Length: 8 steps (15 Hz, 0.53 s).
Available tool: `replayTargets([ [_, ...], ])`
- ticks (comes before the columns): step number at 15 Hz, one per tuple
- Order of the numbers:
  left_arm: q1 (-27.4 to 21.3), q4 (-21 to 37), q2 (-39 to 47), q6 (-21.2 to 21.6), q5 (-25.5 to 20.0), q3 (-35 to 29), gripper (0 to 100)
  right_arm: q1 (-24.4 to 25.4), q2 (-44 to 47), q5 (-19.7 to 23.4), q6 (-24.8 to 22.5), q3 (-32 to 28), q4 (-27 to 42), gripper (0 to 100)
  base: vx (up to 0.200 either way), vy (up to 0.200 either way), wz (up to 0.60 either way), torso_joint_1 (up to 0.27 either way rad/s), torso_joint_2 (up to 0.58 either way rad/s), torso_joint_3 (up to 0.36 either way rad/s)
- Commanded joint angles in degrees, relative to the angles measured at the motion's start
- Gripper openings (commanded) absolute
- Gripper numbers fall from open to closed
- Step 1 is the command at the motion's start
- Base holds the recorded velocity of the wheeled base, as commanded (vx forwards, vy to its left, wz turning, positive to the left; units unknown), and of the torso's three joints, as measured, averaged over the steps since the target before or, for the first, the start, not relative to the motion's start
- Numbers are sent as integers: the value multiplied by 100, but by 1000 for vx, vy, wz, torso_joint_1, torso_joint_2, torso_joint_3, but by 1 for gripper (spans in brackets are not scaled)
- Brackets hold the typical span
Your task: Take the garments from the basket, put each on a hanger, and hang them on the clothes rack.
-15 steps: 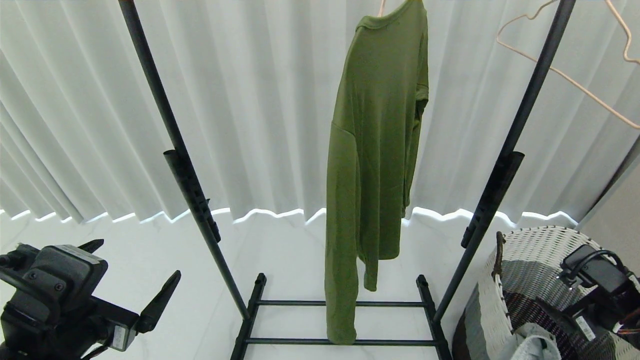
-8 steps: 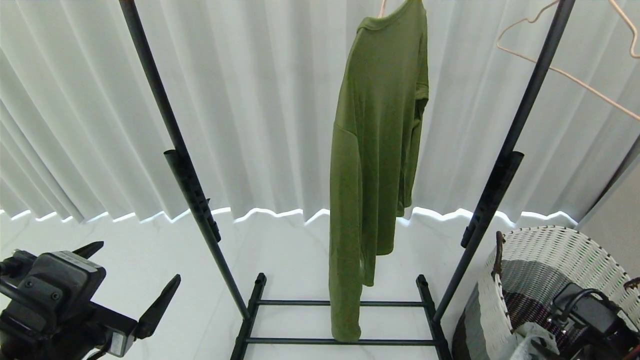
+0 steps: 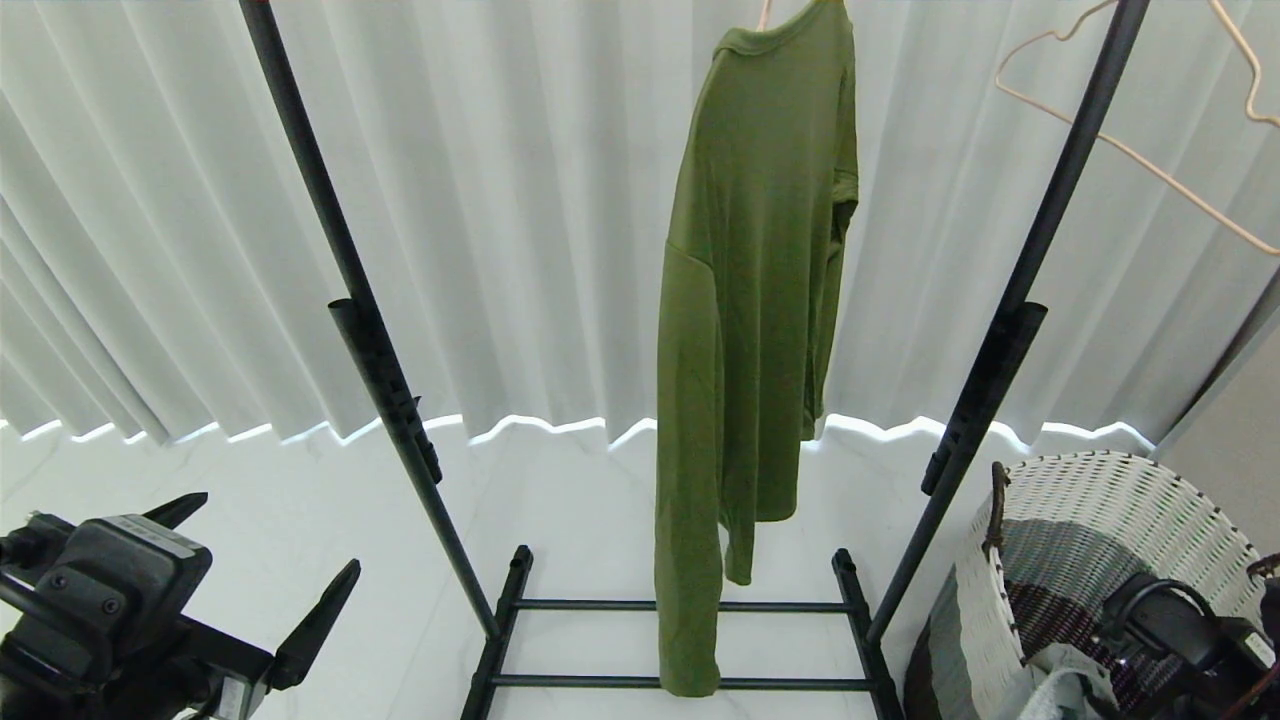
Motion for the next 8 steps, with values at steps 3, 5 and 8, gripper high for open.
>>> replayTargets([
  [3,2,-2,-22,2,6,2,100,1,236,-6,131,0,-7,100,0,0,0,0,0,0],
  [5,2,-2,-22,-6,6,2,100,1,245,-15,236,0,-7,100,0,0,0,0,0,0],
  [8,2,-2,-22,-6,6,2,100,1,245,-6,474,0,-16,0,0,0,0,0,0,0],
])
